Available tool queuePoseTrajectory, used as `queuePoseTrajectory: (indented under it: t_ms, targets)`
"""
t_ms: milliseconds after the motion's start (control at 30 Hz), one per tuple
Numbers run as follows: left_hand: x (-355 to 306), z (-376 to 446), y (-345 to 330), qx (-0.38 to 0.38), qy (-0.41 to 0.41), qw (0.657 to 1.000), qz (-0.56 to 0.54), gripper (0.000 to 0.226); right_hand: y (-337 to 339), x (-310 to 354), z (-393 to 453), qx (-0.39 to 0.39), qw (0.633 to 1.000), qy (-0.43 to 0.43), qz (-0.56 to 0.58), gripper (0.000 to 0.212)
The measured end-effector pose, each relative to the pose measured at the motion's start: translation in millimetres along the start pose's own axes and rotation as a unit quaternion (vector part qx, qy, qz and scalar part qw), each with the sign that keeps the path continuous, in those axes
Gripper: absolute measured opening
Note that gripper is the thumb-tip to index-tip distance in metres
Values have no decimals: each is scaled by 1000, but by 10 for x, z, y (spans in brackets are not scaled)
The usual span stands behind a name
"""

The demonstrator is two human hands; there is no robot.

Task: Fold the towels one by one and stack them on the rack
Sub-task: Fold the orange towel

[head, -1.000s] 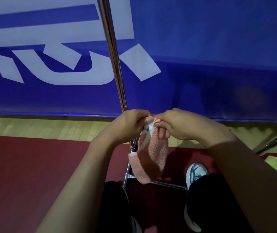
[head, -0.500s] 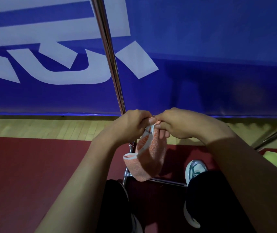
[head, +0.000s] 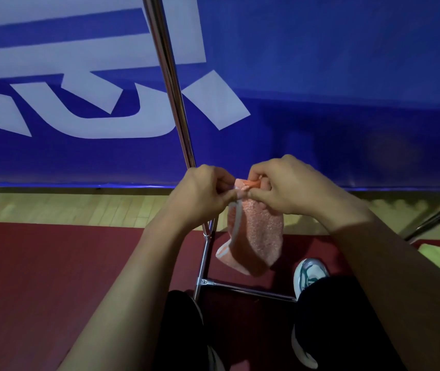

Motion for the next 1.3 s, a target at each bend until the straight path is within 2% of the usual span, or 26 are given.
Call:
queuePoseTrajectory:
  t_ms: [67, 167, 267, 433, 533, 600, 833, 1067, 1200, 1300]
  targets:
    - [-5, -7, 12, -7, -13, 1000, 10, 31, 6, 2, 9, -38, 999, -4, 12, 21]
    - [-37, -15, -56, 27, -40, 999, 21, 41, -12, 30, 21, -81, 996, 20, 27, 22]
    - [-49, -4, -85, 33, -48, 998, 3, 50, -27, 32, 20, -82, 995, 33, 41, 22]
    - [-31, 3, -52, -3, -57, 998, 9, 26, -26, 3, 21, -56, 997, 39, 36, 21]
    - [-37, 2, -45, -8, -45, 999, 24, 43, -34, -8, 15, -46, 998, 26, 35, 21]
    - [-56, 10, -46, 7, -45, 999, 27, 50, -37, -11, 6, -33, 998, 27, 36, 17]
    - [-108, -4, -54, 51, -70, 996, 39, 22, -11, -24, -19, -40, 999, 28, -12, 18]
    - [-201, -33, -153, 82, -62, 992, 66, 27, -31, -15, -20, -59, 997, 18, -43, 15]
    - [-261, -40, -147, 107, -49, 993, 32, 20, -35, -36, -7, -69, 997, 5, -32, 19]
    - [-298, -50, -120, 139, -12, 990, -24, 27, -40, -22, 29, -70, 998, -2, 1, 19]
Point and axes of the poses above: each hand's wrist, its own z-axis towards the middle knuckle, its own y-axis out of the back of the hand, x = y × z, the point moved 1 cm from there along z, towards the middle knuckle, and after that the axes turned 13 degrees about -y, right-handed, at the moved point
